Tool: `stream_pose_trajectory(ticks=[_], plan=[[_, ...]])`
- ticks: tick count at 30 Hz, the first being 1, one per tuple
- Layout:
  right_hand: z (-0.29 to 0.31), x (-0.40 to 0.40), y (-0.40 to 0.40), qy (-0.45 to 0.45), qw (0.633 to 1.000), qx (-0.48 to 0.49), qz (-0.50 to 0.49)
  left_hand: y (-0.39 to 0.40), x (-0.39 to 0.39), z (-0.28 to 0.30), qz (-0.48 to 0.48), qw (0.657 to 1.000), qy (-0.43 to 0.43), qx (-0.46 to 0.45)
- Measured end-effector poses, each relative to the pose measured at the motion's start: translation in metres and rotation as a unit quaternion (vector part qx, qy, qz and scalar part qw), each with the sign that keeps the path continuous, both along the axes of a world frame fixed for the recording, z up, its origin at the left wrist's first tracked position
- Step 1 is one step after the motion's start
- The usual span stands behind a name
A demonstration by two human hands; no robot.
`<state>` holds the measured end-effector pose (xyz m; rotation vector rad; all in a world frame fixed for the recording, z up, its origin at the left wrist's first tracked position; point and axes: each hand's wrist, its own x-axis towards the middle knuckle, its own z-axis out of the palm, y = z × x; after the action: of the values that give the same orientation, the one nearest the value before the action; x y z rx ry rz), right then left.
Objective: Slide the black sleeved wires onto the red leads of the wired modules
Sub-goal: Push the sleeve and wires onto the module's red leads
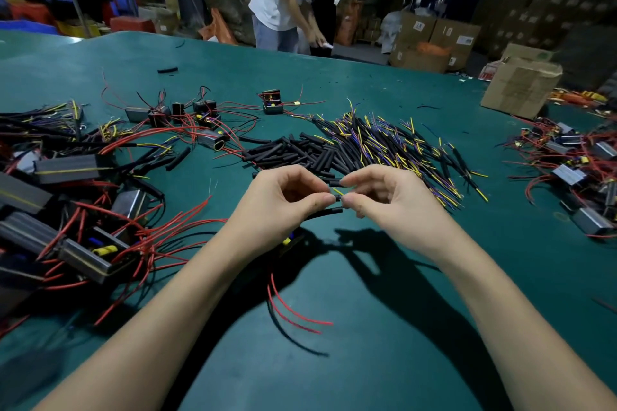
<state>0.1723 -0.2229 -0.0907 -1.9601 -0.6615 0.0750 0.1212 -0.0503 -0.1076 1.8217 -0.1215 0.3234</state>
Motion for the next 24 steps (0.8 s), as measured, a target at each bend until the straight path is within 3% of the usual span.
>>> stream_pose_trajectory(ticks=[13,19,24], plan=[[0.004,-0.001,-0.005,0.055,0.998,-0.012,0.032,-0.002,-0.002,-0.004,0.008,0.997,-0.059,0.041],[0.001,0.001,-0.003,0.063,0.998,0.023,0.011,-0.002,-0.004,0.000,-0.011,1.000,-0.025,0.008],[0.006,0.002,-0.013,0.091,0.995,-0.007,0.035,0.005,-0.005,0.003,-0.034,0.999,0.000,0.017]])
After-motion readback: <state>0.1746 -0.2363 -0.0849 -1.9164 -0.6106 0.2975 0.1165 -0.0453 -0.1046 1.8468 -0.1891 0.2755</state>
